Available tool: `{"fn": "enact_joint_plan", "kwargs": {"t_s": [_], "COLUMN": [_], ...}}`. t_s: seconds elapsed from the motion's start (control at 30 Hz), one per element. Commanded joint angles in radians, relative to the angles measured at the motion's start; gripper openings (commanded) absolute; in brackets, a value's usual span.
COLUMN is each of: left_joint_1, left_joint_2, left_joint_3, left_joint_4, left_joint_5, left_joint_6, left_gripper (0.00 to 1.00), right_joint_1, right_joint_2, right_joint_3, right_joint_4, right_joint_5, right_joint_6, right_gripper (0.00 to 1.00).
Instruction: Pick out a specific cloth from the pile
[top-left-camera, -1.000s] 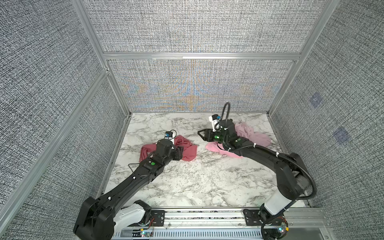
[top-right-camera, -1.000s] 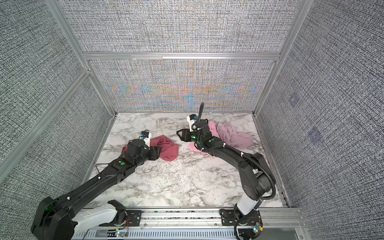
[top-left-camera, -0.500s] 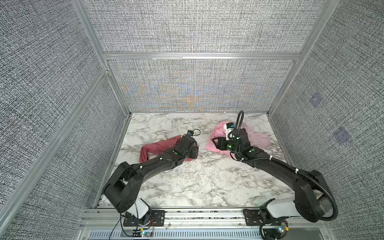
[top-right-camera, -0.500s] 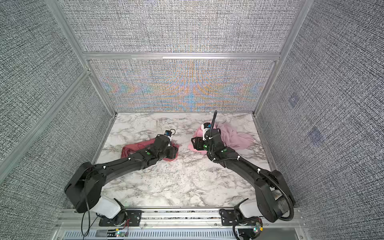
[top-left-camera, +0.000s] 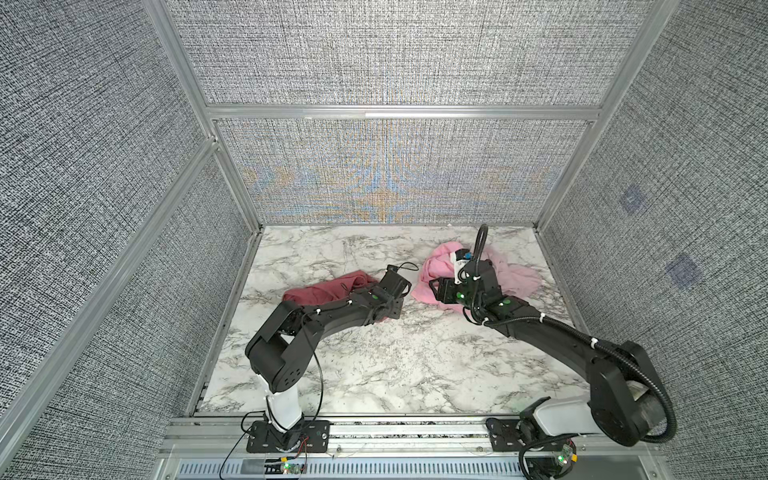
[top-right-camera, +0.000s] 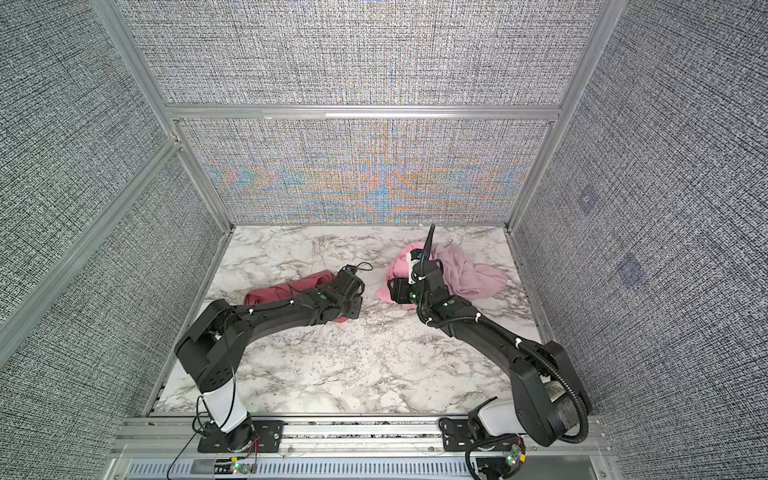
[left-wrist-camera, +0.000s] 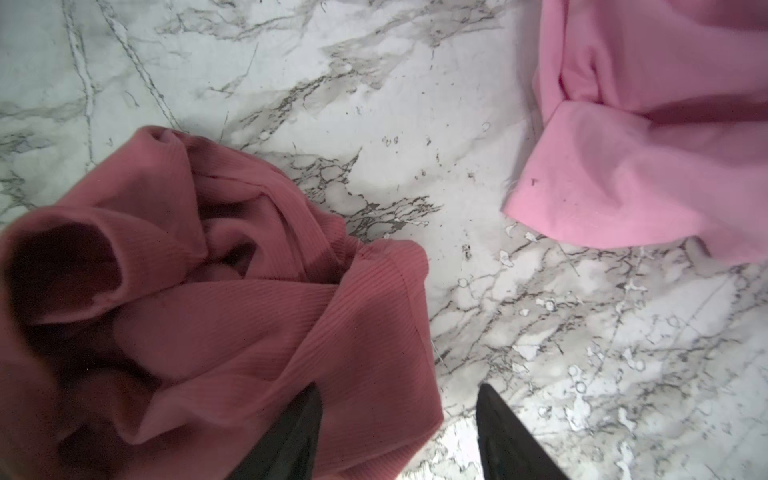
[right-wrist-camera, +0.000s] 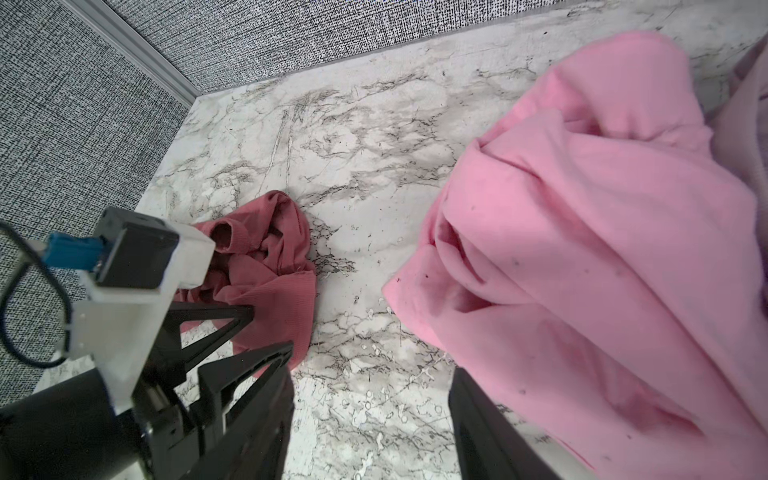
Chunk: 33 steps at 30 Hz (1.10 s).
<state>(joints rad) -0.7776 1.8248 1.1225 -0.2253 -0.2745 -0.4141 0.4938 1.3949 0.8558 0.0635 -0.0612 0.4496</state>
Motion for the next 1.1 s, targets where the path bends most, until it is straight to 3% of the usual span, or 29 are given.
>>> {"fn": "enact_joint_plan", "kwargs": {"t_s": [0.0,0.23,0.4,0.47,0.67,0.9,1.07], "left_joint_1": [0.000,-0.001,0.000,-0.001,0.000,0.021,0.104], "left_joint_2": [0.032,0.093,0.130,0.135,0.065,-0.147,-0.333], "left_joint_3": [0.011,0.038,0.046,0.041,0.028,0.039,-0.029], "left_joint_4": [-0.022,-0.028,-0.043,-0.038,-0.014,0.034,0.101], "left_joint_5": [-0.040,-0.043,-0.050,-0.058,-0.044,-0.005,0.052], "left_joint_6": [-0.011,-0.003,-0.004,-0.002,-0.005,0.002,-0.008], "left_gripper": [0.63,0.62,0.55,0.45,0.00,0.00,0.00], "right_joint_1": [-0.003,-0.004,-0.007,-0.009,-0.012,-0.015,-0.015], "right_joint_2": [-0.001,-0.020,-0.035,-0.036,-0.040,-0.040,-0.046], "right_joint_3": [0.009,0.001,-0.011,-0.009,-0.007,0.000,0.003], "right_joint_4": [-0.007,-0.020,-0.014,-0.016,-0.014,-0.014,-0.010], "right_joint_5": [0.008,0.010,0.032,0.035,0.043,0.045,0.028], "right_joint_6": [-0.013,-0.012,-0.001,-0.004,0.001,0.003,0.008], "right_gripper": [0.62,0.62,0.62,0.62,0.62,0.62,0.62]}}
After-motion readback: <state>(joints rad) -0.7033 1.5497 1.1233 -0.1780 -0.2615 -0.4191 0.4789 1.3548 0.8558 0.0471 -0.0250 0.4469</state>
